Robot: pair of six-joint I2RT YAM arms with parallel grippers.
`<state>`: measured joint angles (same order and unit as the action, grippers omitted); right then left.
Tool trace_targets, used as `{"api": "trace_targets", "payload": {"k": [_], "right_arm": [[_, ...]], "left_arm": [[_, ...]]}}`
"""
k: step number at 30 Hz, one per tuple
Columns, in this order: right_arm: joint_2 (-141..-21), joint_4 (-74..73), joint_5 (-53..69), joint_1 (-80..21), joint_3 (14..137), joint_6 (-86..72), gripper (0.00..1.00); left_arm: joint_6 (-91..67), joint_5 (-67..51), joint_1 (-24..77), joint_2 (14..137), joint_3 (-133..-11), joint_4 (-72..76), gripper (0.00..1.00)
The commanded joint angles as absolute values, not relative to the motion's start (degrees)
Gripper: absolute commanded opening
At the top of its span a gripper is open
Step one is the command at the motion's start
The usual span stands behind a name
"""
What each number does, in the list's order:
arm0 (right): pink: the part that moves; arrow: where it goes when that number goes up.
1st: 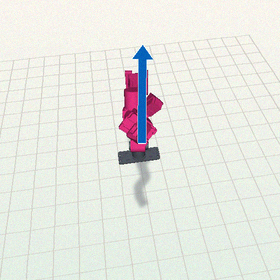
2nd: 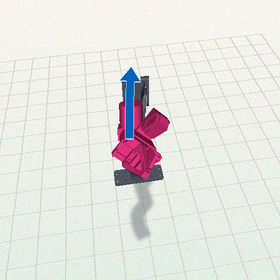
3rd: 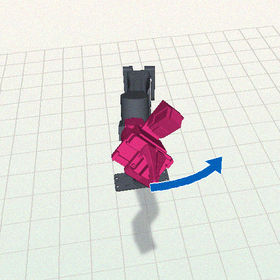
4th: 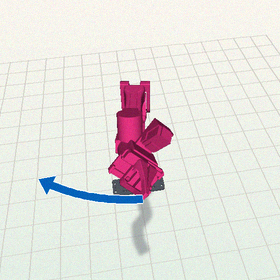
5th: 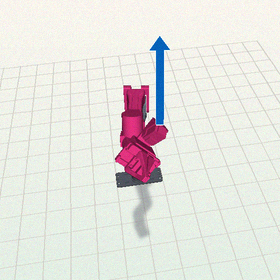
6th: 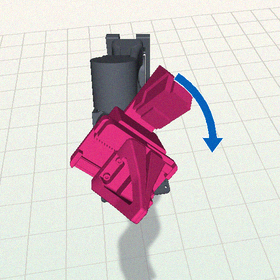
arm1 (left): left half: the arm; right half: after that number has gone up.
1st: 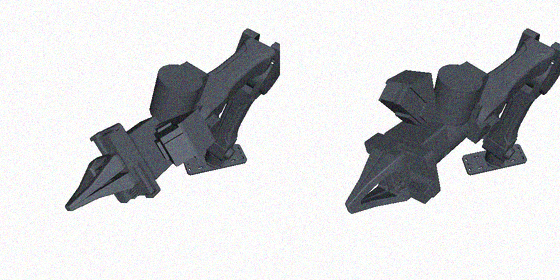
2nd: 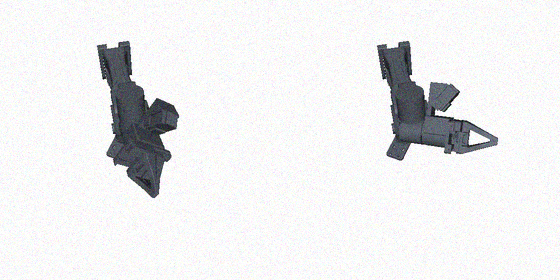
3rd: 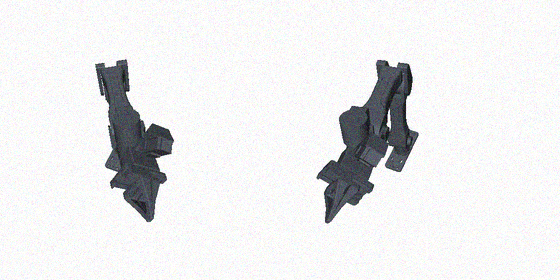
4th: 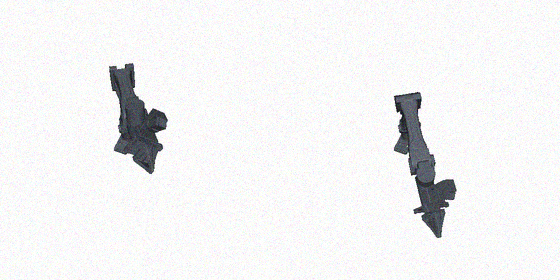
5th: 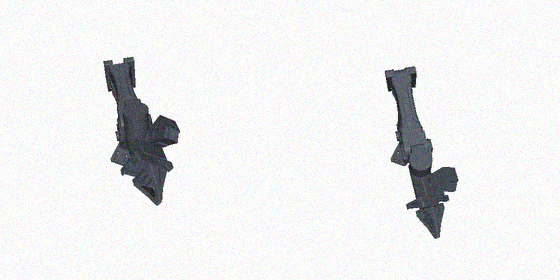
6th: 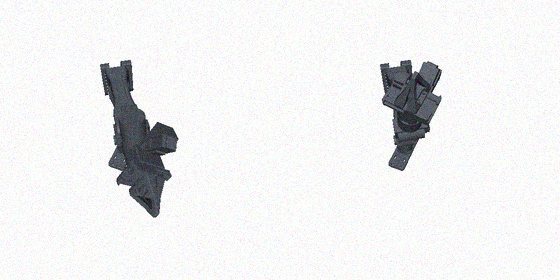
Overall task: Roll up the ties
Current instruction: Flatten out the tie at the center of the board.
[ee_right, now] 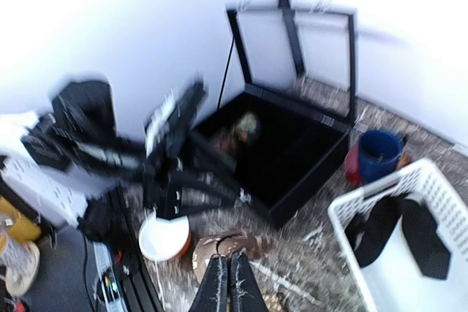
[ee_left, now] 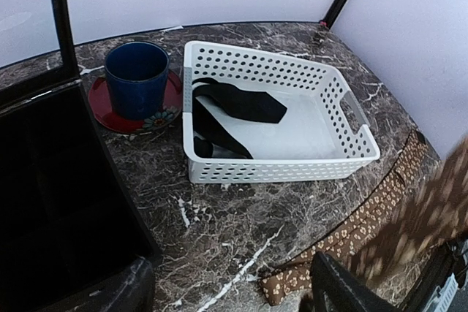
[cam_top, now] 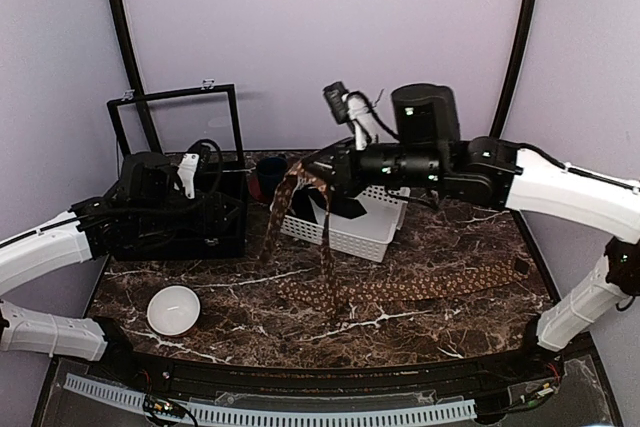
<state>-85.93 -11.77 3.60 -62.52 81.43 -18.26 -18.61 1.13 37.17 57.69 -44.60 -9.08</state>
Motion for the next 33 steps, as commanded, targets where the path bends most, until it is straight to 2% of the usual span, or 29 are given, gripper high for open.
{"api": "trace_targets", "payload": {"k": [1,6,11,17,22,25,33], "right_arm": [[-78.39,-1.65,7.36,-58.37,72.38,-22.32,0.0],[-69.57,-3.63,4.68,-53.31,63.77,-22.32,0.0],[-59.25,-7.0,0.52,-47.55,55.01,-23.02,0.0],[-50.61,-8.41,-0.39,-40.79,45.29,-25.34,0.0],[-47.89,-8.98,-0.63,-38.5,40.99,-26.89,0.0],[-46.98,-9.76,-1.97,-37.95,39.65,-27.56,0.0],[-44.7,-15.85,-9.38,-37.15,37.08,-33.1,0.0]], "left_arm": [[-15.44,-6.1,37.07,59.58,-43.57,-7.19,0.74],[-11.74,-14.25,38.04,61.14,-39.95,-1.7,0.65],[-4.56,-10.98,46.5,67.32,-40.9,-2.57,0.59],[-1.89,-11.08,53.35,80.94,-44.75,2.09,0.55],[0.38,-11.26,55.65,93.2,-53.08,2.87,0.54],[2.1,-11.05,57.29,100.36,-58.87,1.31,0.51],[5.32,-14.94,61.28,112.05,-71.31,1.13,0.48]]}}
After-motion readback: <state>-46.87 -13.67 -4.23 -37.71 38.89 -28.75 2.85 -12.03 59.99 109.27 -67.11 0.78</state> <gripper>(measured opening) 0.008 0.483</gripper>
